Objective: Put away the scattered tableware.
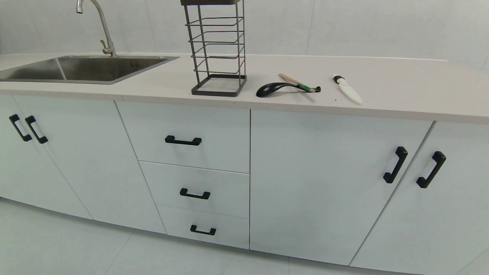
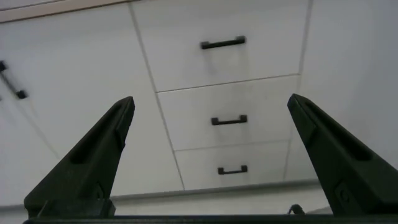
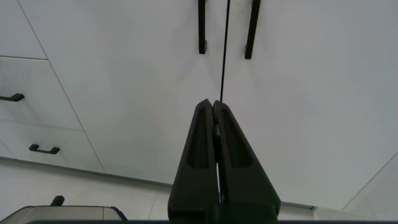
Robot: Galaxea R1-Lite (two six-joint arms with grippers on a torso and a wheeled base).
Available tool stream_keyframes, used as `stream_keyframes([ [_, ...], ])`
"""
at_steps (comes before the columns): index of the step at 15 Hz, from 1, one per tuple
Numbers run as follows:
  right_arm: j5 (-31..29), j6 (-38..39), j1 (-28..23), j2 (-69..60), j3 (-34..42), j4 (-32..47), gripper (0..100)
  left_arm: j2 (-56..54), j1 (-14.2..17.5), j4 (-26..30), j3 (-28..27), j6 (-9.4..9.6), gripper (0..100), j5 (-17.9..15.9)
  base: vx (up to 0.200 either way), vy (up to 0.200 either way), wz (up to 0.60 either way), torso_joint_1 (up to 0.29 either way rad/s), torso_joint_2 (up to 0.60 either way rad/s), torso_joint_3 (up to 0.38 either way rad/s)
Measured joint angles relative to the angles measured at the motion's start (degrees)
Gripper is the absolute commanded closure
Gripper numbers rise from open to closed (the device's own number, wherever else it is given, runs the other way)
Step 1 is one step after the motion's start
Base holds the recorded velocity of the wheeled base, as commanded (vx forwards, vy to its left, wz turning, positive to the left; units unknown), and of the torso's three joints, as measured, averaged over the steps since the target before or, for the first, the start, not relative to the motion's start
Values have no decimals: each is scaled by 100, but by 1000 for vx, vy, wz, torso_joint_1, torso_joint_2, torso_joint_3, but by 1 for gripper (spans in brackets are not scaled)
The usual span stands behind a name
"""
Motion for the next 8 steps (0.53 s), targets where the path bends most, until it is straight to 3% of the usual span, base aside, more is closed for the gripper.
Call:
stream_keyframes([
  [4, 0, 0, 0, 0, 0, 2, 100, 356, -11, 7, -50, 772, 0, -892, 0, 0, 0, 0, 0, 0],
  [8, 0, 0, 0, 0, 0, 0, 100, 1232, -96, 2, -122, 1694, 0, -1034, 0, 0, 0, 0, 0, 0],
])
